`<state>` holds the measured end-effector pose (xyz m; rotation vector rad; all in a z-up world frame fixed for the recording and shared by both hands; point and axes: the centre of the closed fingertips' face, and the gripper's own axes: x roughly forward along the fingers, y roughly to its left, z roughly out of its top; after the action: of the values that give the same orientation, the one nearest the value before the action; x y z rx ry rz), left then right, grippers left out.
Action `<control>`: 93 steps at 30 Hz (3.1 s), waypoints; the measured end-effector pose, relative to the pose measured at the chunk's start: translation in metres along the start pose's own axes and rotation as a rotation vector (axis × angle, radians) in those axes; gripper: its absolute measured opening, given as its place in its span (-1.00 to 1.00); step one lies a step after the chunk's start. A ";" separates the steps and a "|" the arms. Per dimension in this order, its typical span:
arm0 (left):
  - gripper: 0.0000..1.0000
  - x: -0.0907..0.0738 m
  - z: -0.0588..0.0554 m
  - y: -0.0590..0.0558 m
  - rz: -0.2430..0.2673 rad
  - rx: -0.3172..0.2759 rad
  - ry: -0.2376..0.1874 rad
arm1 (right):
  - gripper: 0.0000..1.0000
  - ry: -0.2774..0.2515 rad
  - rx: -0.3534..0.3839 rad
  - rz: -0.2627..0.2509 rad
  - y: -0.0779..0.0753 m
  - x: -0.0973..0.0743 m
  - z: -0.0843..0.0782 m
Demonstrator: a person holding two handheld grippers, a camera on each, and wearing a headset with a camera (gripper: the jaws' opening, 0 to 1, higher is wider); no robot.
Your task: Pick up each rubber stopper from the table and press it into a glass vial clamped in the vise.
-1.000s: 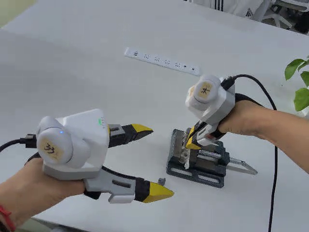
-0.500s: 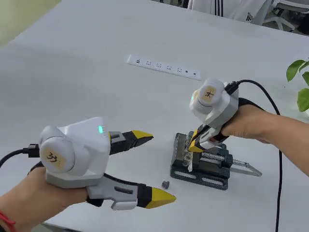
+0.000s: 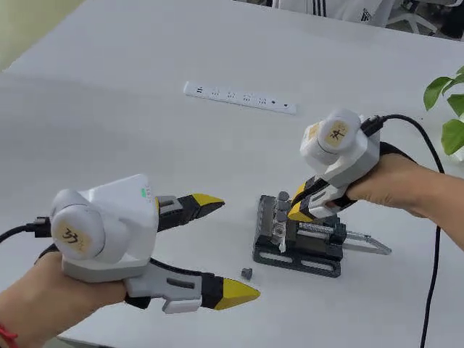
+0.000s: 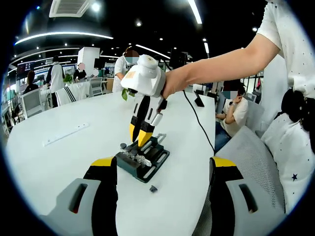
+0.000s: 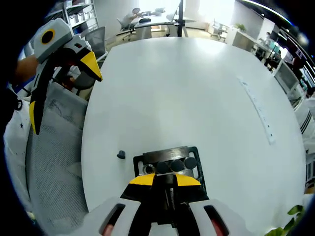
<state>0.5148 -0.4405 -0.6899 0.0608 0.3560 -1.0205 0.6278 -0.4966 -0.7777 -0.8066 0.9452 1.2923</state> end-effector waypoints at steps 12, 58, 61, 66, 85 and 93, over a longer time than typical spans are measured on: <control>0.51 0.002 -0.004 -0.002 -0.012 0.005 0.023 | -0.69 -0.198 0.116 -0.062 0.013 -0.029 -0.004; 0.55 -0.004 -0.039 0.003 -0.051 0.021 0.131 | -0.46 -0.555 0.284 -0.042 0.108 0.008 -0.016; 0.55 -0.005 -0.042 0.004 -0.053 0.017 0.136 | -0.50 -0.553 0.290 -0.031 0.109 0.017 -0.013; 0.55 -0.004 -0.046 0.003 -0.058 0.011 0.145 | -0.57 -0.538 0.286 -0.022 0.108 0.034 -0.008; 0.55 -0.003 -0.059 0.006 -0.070 0.004 0.190 | -0.68 -0.472 0.226 0.015 0.093 0.083 -0.004; 0.54 -0.001 -0.063 0.010 -0.077 0.003 0.206 | -0.75 -0.459 0.191 0.025 0.091 0.084 -0.004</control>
<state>0.5061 -0.4208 -0.7500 0.1568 0.5483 -1.0945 0.5397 -0.4542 -0.8538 -0.3280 0.6947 1.3109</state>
